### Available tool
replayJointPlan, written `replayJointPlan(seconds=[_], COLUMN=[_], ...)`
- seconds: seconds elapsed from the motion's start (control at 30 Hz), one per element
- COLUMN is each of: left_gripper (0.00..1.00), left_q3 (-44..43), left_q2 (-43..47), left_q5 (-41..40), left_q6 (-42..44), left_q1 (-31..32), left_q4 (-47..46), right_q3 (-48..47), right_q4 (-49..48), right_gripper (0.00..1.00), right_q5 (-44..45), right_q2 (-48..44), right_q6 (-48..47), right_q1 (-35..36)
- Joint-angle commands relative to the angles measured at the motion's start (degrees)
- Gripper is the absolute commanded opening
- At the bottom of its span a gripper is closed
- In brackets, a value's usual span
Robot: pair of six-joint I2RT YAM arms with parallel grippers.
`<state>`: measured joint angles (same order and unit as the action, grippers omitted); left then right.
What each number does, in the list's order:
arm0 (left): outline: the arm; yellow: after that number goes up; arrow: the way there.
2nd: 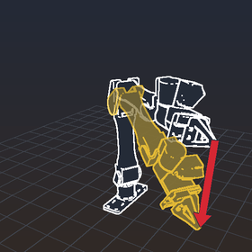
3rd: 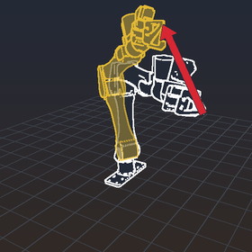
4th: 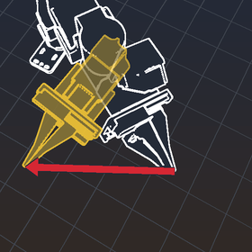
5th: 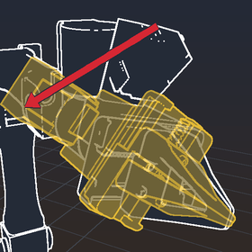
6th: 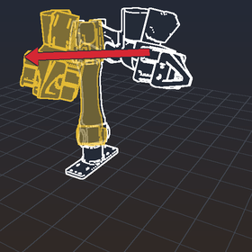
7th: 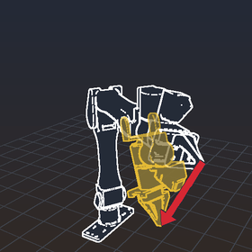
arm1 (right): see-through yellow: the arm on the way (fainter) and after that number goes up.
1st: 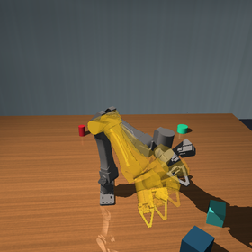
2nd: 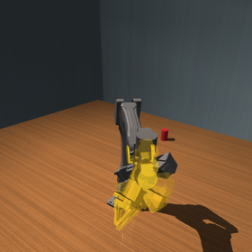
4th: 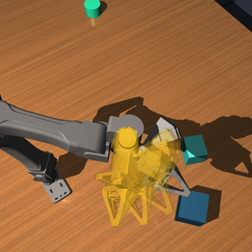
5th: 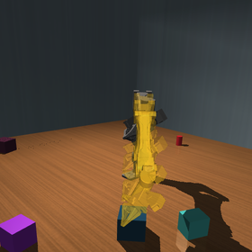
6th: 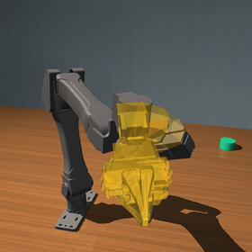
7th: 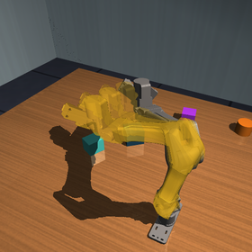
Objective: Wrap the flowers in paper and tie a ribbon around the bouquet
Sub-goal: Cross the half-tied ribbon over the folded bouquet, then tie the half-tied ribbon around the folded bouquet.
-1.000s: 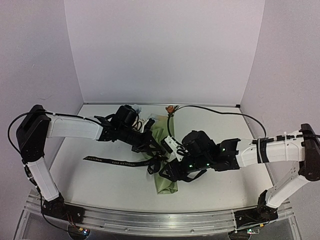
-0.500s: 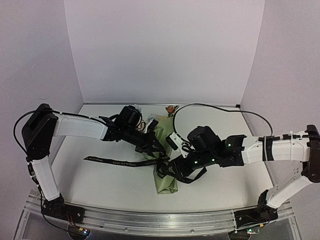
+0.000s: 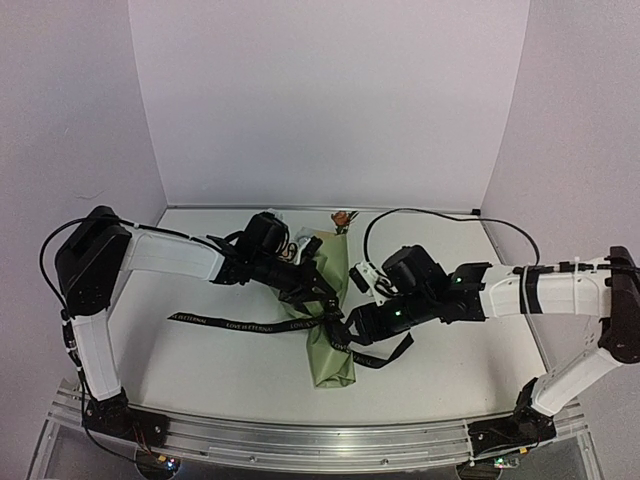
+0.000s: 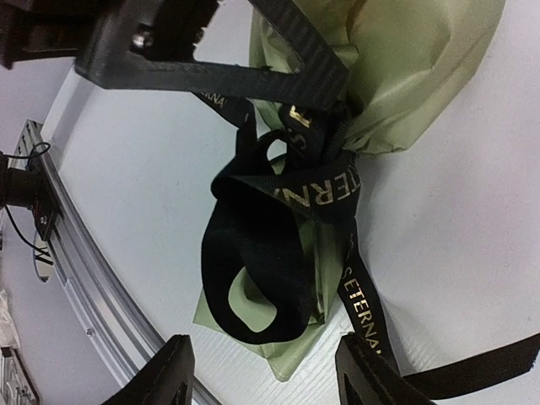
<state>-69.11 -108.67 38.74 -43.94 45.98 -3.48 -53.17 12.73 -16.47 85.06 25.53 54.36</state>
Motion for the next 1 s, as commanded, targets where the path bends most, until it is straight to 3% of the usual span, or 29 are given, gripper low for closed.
replayJointPlan(seconds=[0.0, 0.47, 0.63, 0.8, 0.97], left_gripper=[0.00, 0.00, 0.00, 0.00, 0.00], left_q3=[-2.1, -0.8, -0.3, 1.6, 5.4], left_q2=[-0.4, -0.1, 0.3, 2.2, 6.1], left_q5=[-0.4, -0.3, -1.0, -3.1, -7.6], left_q6=[-0.6, 0.1, 0.2, 0.5, 1.0], left_q1=[0.1, 0.1, 0.1, 0.0, -0.3], left_q4=[-3.6, -3.8, -3.7, -3.5, -3.1], right_q3=[-1.8, -1.2, -0.8, -0.5, 1.2], right_q4=[-0.1, -5.5, -8.5, -9.4, -7.4], right_gripper=[0.58, 0.53, 0.46, 0.30, 0.04], right_q5=[-3.7, -5.6, -5.1, -5.1, -1.8], right_q2=[1.7, 6.8, 8.3, 8.6, 5.6], right_q6=[3.4, 8.2, 10.0, 10.9, 10.1], right_q1=[-1.2, -2.9, -3.1, -3.1, -3.1])
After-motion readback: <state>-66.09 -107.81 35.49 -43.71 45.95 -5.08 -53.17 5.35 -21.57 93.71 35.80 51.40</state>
